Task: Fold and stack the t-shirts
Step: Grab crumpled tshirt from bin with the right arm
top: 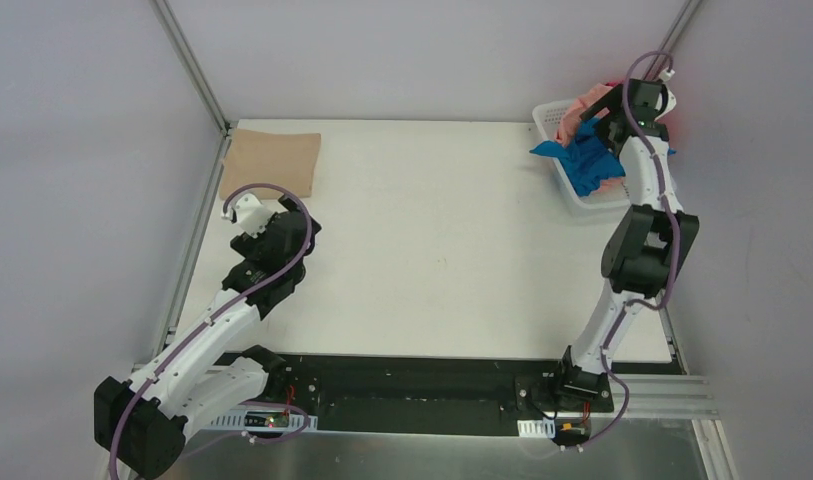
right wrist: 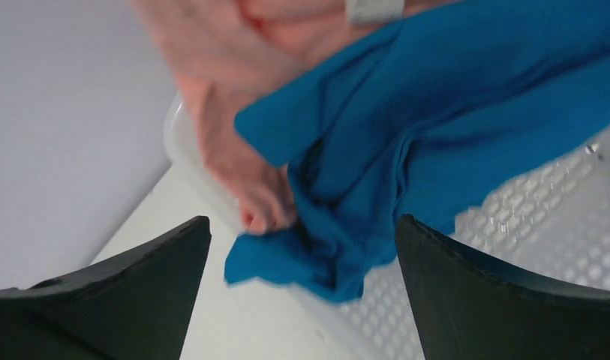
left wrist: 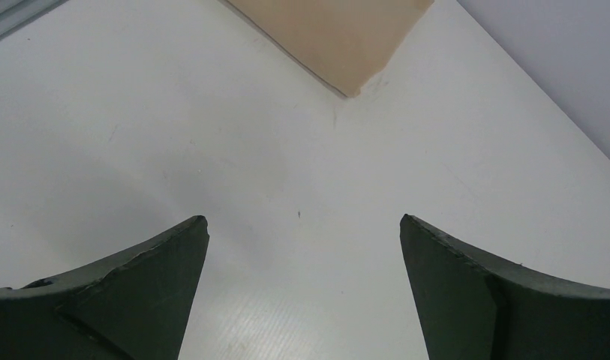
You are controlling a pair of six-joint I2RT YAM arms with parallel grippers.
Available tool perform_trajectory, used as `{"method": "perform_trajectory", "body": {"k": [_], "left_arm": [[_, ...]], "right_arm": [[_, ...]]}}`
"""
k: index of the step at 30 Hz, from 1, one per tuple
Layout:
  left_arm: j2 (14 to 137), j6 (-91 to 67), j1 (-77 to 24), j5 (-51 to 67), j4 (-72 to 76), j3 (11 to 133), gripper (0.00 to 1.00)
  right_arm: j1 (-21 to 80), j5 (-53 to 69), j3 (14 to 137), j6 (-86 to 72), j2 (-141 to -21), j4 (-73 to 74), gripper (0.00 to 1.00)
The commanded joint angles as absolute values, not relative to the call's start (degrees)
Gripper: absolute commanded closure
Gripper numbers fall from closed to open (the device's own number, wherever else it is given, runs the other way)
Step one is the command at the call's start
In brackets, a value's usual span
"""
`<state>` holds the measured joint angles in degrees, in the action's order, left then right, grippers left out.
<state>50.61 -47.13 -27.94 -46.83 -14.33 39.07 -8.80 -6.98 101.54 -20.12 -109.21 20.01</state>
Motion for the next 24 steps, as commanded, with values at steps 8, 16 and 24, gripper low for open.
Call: {"method": "perform_trajectory", "body": {"k": [8, 16, 24], "left_arm": [[50.81, -48.54, -25.5, -49.6, -14.51, 39.0, 0.01], [49.37, -47.62, -24.89, -50.77, -14.59, 39.0, 0.01], [45.26, -46.0, -24.87, -49.63, -14.66, 37.97, 0.01]], "right_arm": [[-15.29, -0.52, 124.25, -20.25, -129.02, 26.33, 0.09], [-15.25, -1.37, 121.81, -21.03, -131.22, 22.92, 0.36], [-15.05, 5.18, 119.8, -22.43, -126.14, 21.02, 0.88]]}}
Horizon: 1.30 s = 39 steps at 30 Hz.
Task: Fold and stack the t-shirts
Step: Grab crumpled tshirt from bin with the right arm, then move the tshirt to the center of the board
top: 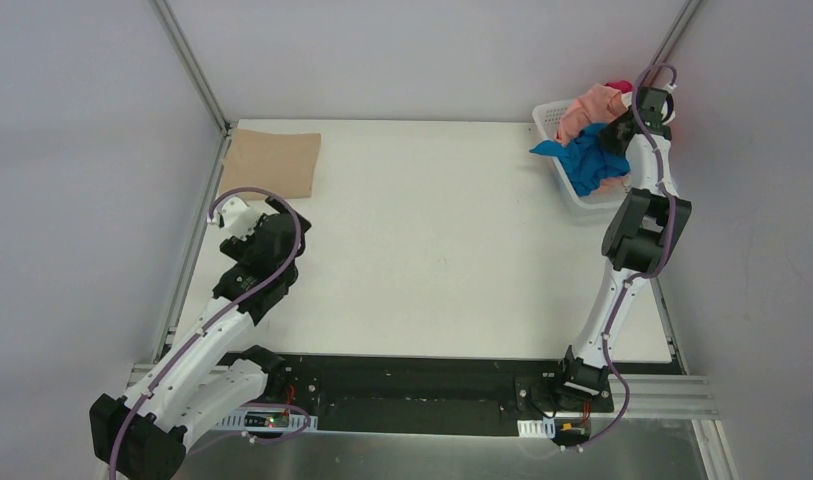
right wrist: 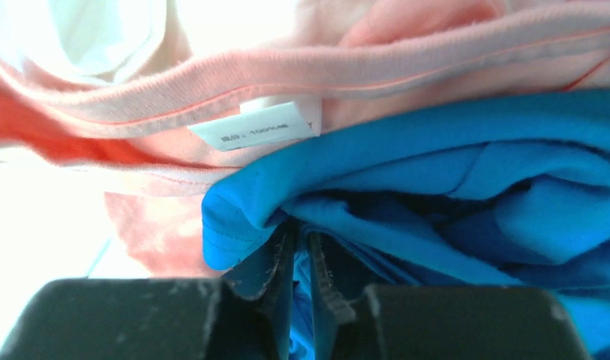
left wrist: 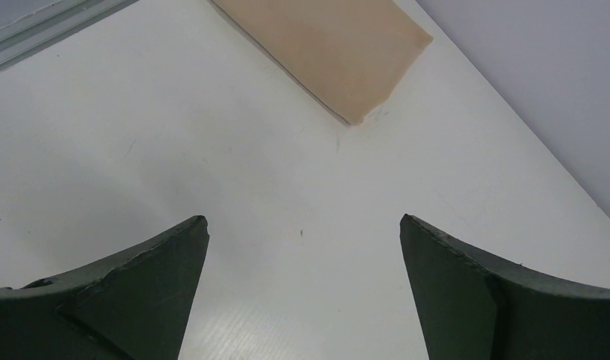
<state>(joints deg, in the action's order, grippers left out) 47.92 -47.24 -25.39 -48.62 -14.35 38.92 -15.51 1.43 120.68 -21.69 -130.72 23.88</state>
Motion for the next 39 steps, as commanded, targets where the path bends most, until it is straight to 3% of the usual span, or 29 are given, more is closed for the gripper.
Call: {"method": "perform_trajectory", "body": {"k": [1, 4, 23, 32, 39], "left_arm": [[44.53, -45.97, -24.88, -49.46, -14.68, 37.65, 0.01], [42.55, -45.88, -24.87, -49.0, -14.76, 36.8, 0.01], [34.23, -43.23, -24.88, -40.93, -18.04, 35.42, 0.01], [32.26, -42.97, -24.87, -38.24, -20.93, 35.74, 0.01], [29.16, -43.34, -24.87, -38.12, -26.77, 37.46, 0.01]], "right_arm": [[-14.92, 5.14, 118.95, -22.16, -124.69, 20.93, 0.91], [-14.65, 5.09, 116.51, -21.14, -119.79, 20.69, 1.0], [-10.25, 10.6, 119.02, -18.26, -93.22, 17.92, 1.0], [3.86, 27.11, 119.67, -19.02, -87.93, 15.2, 1.0], [19.45, 40.02, 128.53, -17.66, -95.02, 18.72, 1.0]]}}
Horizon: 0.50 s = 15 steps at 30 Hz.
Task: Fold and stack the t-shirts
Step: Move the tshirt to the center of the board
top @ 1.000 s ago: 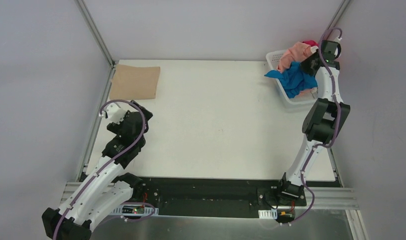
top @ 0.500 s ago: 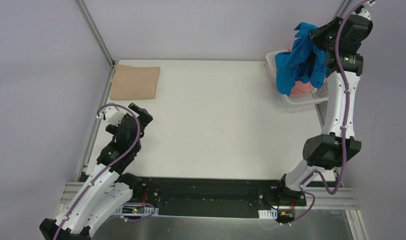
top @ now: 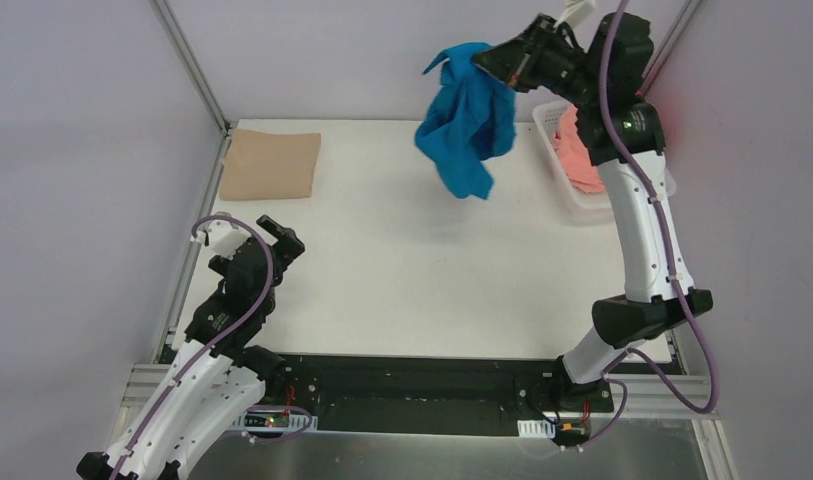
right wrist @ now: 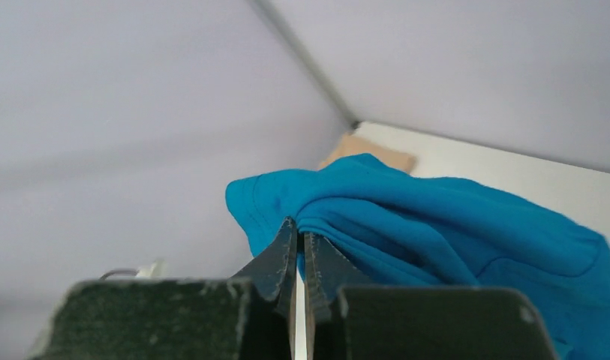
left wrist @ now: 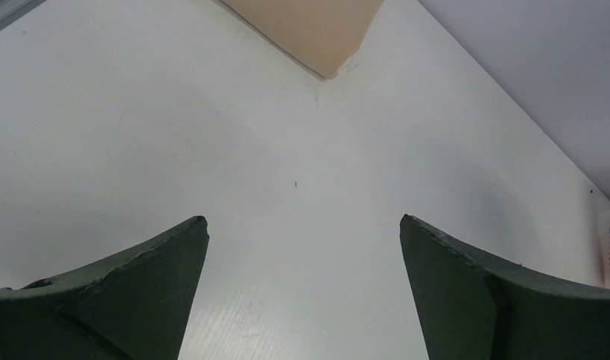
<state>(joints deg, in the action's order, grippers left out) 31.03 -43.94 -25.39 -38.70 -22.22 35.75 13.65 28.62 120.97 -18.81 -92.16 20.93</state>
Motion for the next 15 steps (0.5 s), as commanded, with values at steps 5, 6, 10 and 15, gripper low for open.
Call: {"method": "perform_trajectory", "body": {"k": [5, 6, 10, 15], "left_arm": [[27.05, -45.73, -24.88, -39.71, -32.93, 38.94, 0.01], [26.66, -46.11, -24.87, -39.88, -33.89, 39.07, 0.01], [26.35, -47.07, -24.92, -39.9, -36.45, 39.48, 0.01], [27.66, -48.12, -24.9, -38.86, -38.85, 39.7, 0.01]], "right_arm": [[22.7, 44.75, 130.7, -13.41, -98.41, 26.58, 1.0], [22.61, 42.06, 127.85, -10.52, -97.6, 29.51, 1.0], [21.37, 14.74, 103.01, -4.39, -91.13, 29.6, 0.94], [15.48, -6.68, 86.44, -8.52, -90.75, 30.05, 0.27]]}}
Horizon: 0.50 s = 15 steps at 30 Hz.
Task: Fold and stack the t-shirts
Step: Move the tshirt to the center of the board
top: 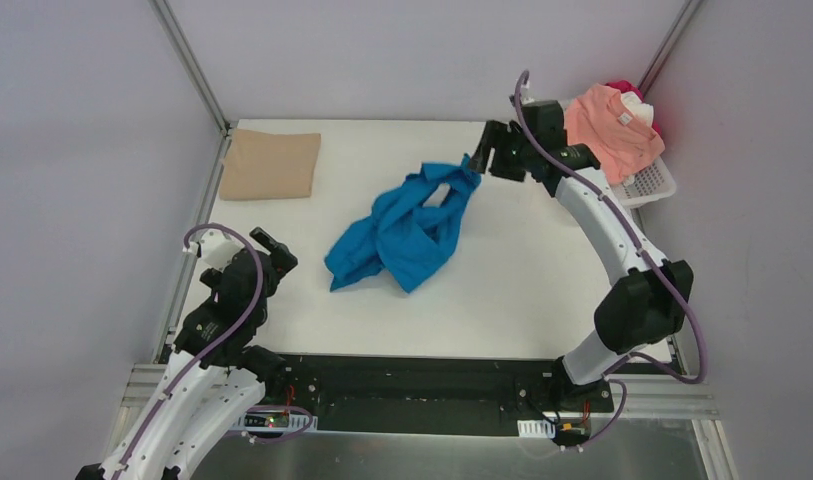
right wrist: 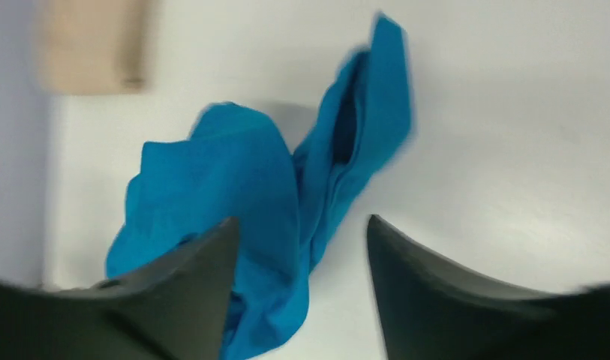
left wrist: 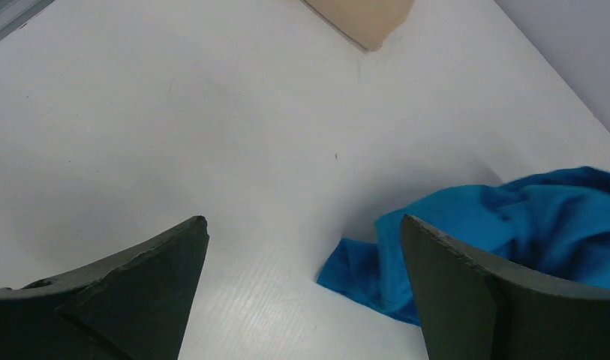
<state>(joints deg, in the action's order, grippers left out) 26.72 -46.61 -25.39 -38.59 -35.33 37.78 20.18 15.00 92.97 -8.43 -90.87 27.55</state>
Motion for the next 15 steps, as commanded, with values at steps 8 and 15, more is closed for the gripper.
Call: {"method": "perform_trajectory", "body": {"k": [8, 15], "left_arm": [[35.54, -50.99, -24.87, -30.66, -39.11, 38.12, 0.01], [43.9, -53.03, -24.92, -19.72, -39.02, 35.09, 0.01]], "right_arm": [[15.45, -13.58, 74.76, -15.79, -84.26, 30.99, 0.01], [19.56, -4.19, 58.69, -24.4, -73.02, 22.61, 0.01]]}}
